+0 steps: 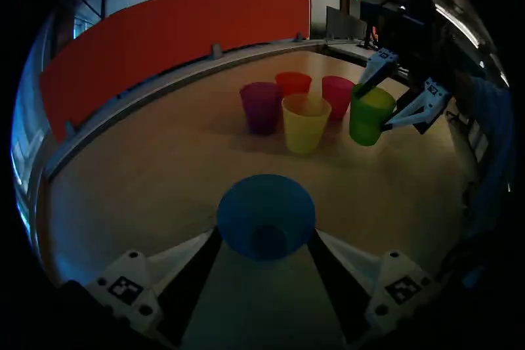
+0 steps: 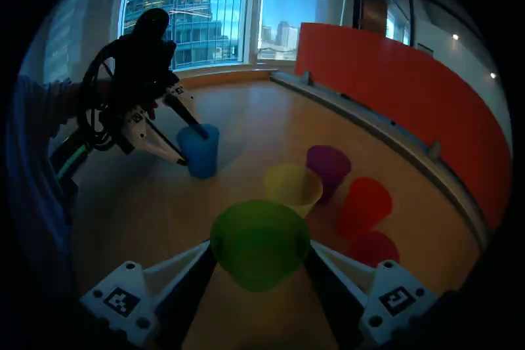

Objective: Pour water

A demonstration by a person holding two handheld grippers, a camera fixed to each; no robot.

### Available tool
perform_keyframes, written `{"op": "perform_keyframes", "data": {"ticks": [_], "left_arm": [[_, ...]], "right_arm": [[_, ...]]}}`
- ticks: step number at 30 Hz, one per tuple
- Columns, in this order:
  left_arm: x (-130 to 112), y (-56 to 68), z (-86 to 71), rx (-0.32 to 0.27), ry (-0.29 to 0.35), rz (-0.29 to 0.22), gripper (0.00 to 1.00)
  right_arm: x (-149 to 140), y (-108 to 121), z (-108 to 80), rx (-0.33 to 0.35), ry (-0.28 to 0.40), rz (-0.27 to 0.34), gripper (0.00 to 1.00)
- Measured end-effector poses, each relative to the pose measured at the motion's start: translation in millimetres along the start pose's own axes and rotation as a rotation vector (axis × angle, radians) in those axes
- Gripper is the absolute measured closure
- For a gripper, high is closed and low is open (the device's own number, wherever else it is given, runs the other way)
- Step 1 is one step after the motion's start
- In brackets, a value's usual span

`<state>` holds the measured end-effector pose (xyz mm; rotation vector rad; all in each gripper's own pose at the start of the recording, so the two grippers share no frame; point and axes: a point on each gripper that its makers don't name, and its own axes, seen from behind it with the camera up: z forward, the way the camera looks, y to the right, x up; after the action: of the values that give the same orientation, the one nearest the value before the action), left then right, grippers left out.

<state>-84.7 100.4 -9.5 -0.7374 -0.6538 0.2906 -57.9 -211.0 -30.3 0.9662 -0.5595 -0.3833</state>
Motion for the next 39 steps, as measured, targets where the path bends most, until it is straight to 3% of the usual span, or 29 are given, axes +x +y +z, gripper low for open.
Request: {"op": "perform_keyframes", "data": {"ticks": [18,35,39], "left_arm": [[-15.3,4.2,-13.6,0.006,-0.018,0.008,0.06],[-15.1,6.0,-17.5,0.007,-0.024,0.034,0.06],[-14.8,6.1,-18.1,0.010,-0.027,0.038,0.06]], "right_arm": [[-17.9,-1.4,15.4,-0.002,-0.012,0.027,0.10],[-27.2,-5.4,17.0,-0.003,-0.007,0.043,0.09],[-27.1,-5.0,16.4,-0.005,-0.002,0.043,0.04]]}}
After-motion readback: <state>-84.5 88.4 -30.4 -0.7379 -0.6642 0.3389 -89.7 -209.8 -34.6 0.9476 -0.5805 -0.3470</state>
